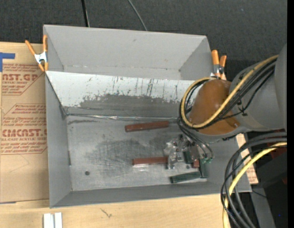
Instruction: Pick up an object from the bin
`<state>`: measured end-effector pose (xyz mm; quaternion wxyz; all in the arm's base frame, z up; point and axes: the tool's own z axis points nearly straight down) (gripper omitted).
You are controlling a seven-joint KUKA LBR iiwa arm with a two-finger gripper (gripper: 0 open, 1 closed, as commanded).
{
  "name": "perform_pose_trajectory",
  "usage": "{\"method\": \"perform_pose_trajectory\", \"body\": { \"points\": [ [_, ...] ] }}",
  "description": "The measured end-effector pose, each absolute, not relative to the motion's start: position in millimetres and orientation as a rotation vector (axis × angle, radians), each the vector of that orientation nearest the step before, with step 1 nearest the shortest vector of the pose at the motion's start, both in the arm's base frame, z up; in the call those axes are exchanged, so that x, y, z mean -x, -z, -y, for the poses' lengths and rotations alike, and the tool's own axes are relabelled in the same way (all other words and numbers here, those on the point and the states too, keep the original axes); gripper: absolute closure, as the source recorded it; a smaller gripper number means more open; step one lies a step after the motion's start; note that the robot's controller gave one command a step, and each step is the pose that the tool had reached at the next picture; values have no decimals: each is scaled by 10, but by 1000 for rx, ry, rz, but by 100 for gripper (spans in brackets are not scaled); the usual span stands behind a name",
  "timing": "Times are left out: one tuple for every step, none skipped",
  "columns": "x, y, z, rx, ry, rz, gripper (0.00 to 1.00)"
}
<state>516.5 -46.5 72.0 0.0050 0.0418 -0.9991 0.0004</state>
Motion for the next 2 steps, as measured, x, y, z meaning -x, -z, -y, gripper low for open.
{"method": "perform_pose_trajectory", "body": {
  "points": [
    [-5168,-720,464,-131,-1,3130,100],
    [-5100,-2053,391,-152,0,3137,100]
  ]
}}
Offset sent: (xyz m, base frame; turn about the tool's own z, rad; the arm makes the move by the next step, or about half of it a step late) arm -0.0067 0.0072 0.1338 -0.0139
